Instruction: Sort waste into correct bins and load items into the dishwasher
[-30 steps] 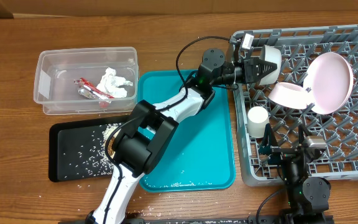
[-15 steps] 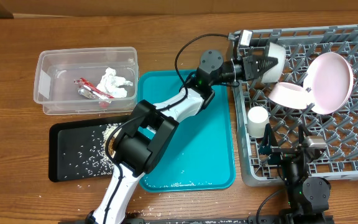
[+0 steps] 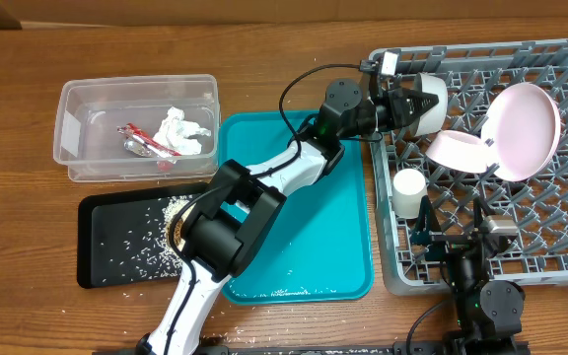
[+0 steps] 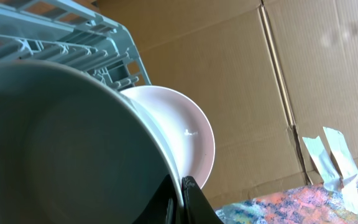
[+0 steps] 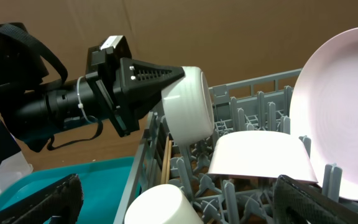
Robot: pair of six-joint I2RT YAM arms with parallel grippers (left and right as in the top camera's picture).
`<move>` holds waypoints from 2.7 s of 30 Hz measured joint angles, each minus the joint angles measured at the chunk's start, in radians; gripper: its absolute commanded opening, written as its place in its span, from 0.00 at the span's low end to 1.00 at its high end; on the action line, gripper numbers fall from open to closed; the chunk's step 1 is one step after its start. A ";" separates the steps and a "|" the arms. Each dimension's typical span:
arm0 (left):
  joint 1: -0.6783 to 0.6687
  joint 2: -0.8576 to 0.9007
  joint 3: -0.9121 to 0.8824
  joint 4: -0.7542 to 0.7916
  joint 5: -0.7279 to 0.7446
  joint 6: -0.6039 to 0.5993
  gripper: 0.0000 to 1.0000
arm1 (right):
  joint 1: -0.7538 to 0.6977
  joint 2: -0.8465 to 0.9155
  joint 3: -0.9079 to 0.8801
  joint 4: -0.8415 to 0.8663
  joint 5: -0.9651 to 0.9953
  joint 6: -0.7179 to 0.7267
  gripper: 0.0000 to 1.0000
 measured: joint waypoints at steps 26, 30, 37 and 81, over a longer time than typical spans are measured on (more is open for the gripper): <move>0.245 -0.014 0.008 -0.335 0.291 0.012 1.00 | 0.000 0.000 0.000 0.001 0.000 0.000 1.00; 0.251 -0.061 0.011 -0.678 0.280 0.151 1.00 | 0.000 0.000 0.000 0.000 0.000 0.000 1.00; 0.249 -0.319 0.005 -1.352 -0.004 0.512 1.00 | 0.000 -0.001 0.000 0.000 0.000 0.000 1.00; 0.575 -1.769 -0.528 -1.500 -0.570 1.104 1.00 | 0.000 -0.002 0.000 -0.001 0.000 0.000 1.00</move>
